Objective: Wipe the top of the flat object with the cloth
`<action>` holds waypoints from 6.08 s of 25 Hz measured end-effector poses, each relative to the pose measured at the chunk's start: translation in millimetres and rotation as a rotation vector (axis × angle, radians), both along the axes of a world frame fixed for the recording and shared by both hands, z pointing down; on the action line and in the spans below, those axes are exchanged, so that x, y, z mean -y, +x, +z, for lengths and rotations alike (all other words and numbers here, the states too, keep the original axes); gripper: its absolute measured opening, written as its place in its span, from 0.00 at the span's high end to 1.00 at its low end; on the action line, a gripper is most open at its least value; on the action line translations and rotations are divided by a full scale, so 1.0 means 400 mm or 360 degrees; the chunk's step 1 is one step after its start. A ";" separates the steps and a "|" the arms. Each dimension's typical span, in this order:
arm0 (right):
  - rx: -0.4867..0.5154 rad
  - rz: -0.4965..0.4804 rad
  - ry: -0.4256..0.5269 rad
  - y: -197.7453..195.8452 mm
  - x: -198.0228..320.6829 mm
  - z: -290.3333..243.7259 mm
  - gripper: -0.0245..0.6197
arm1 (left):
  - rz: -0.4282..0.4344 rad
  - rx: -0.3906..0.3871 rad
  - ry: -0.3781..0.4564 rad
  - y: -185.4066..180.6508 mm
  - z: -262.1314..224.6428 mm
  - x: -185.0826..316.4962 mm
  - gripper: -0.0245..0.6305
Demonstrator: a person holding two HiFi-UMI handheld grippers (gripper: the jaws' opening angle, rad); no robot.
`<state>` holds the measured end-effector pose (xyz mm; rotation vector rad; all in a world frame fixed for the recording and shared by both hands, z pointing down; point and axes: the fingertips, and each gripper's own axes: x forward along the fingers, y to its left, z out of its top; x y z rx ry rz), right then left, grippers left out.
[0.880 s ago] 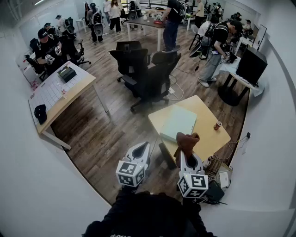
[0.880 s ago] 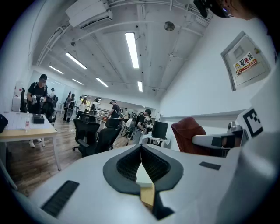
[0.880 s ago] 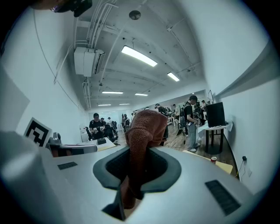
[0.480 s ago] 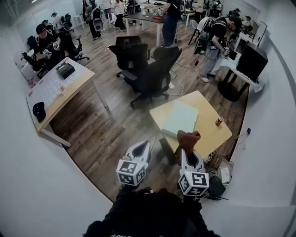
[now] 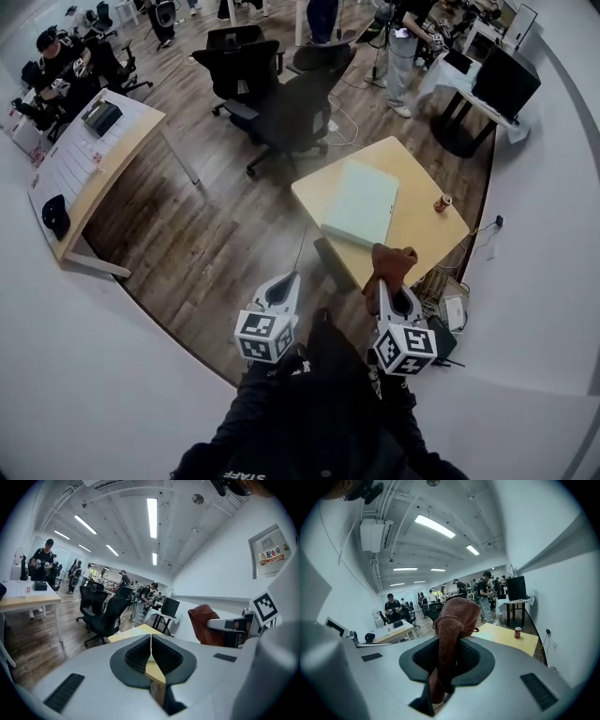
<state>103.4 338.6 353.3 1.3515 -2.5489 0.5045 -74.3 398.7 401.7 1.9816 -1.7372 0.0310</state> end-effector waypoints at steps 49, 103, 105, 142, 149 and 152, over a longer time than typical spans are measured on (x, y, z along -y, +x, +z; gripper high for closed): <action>0.0264 -0.0055 -0.1010 -0.414 1.234 0.762 0.82 | 0.0816 -0.0120 -0.1123 -0.011 0.838 1.111 0.74; 0.0451 -0.0196 -0.1112 -0.374 1.131 0.778 0.82 | 0.0809 -0.0066 -0.1226 0.004 0.848 1.113 0.76; 0.0452 -0.0240 -0.1167 -0.399 1.114 0.807 0.82 | 0.0813 -0.0066 -0.1230 0.004 0.850 1.110 0.76; 0.0119 0.0389 -0.1160 0.108 1.095 0.863 0.82 | 0.0817 -0.0078 -0.1234 0.004 0.850 1.106 0.76; 0.0446 0.0197 -0.1106 -0.107 1.058 0.742 0.82 | 0.0840 -0.0103 -0.1251 0.002 0.848 1.105 0.76; 0.0532 0.0060 -0.1156 -0.228 1.016 0.743 0.82 | 0.0854 -0.0119 -0.1255 0.003 0.849 1.105 0.76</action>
